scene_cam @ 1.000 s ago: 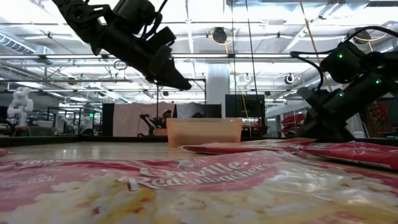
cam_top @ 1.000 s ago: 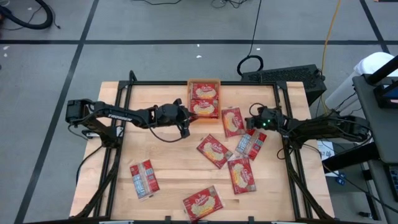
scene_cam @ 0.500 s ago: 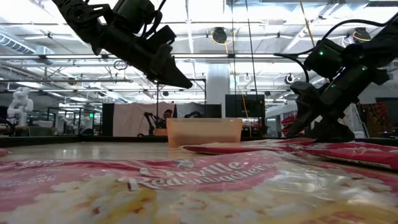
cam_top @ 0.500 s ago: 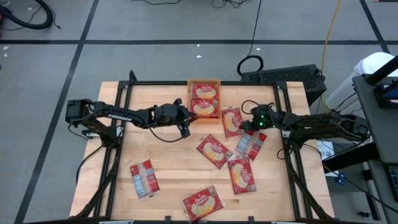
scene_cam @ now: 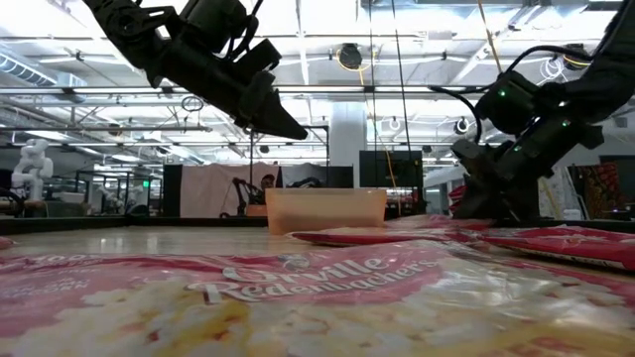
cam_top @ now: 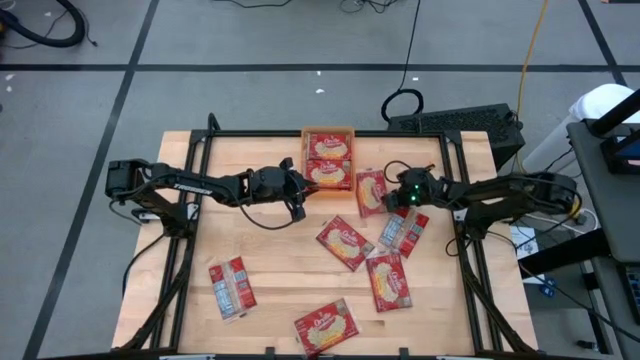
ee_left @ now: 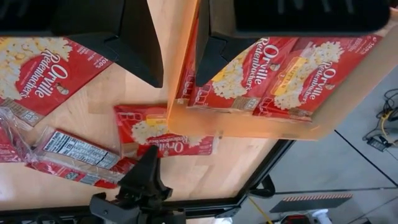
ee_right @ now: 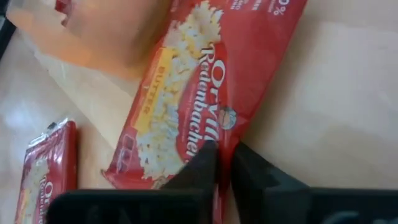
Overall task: Sort popcorn bags into baskets
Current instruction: Put the red popcorn bag into the orange bin
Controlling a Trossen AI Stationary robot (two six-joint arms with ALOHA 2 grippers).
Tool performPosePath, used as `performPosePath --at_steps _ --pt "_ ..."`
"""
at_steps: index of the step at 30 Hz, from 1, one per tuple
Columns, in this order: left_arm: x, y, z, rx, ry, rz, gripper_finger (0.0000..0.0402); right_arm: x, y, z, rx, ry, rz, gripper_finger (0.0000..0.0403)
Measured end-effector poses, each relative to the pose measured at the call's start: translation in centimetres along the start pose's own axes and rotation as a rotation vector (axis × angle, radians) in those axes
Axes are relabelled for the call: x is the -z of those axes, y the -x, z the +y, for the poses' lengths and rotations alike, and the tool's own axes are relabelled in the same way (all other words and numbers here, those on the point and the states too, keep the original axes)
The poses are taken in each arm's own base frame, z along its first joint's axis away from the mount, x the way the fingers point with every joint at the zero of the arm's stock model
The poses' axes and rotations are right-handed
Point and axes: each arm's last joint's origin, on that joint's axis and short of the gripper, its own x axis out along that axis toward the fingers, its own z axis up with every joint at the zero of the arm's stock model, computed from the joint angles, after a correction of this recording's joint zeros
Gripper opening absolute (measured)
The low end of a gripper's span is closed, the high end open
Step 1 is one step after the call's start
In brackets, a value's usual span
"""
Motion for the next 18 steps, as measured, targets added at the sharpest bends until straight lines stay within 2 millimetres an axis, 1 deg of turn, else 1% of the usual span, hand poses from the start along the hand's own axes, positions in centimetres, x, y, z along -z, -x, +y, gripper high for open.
performPosePath --at_steps 1,4,8,11,14,16,18 --pt "0.0 0.0 0.0 0.0 0.001 0.0 0.0097 -0.1 0.0 0.1 -0.006 0.014 -0.009 0.0013" --pt "0.1 0.0 0.0 0.001 0.013 0.006 0.0097 -0.6 0.2 0.5 -0.03 0.038 -0.049 0.0013" --pt "0.1 0.0 0.0 0.001 0.025 0.01 0.0097 -2.3 1.1 1.9 -0.058 0.103 -0.143 0.0005" --pt "0.0 0.0 0.0 0.0 0.032 0.004 0.0097 -3.4 2.1 2.8 -0.014 0.167 -0.174 0.0003" --pt "0.0 0.0 0.0 0.0 0.05 -0.004 0.0097 -4.6 3.5 3.8 0.071 0.242 -0.188 0.0003" --pt "-0.1 0.0 0.0 -0.002 0.059 -0.012 0.0097 -5.4 4.4 4.4 0.131 0.301 -0.194 0.0002" --pt "-0.3 0.0 0.1 -0.005 0.061 -0.026 0.0097 -6.2 5.2 5.2 0.154 0.367 -0.211 0.0002"
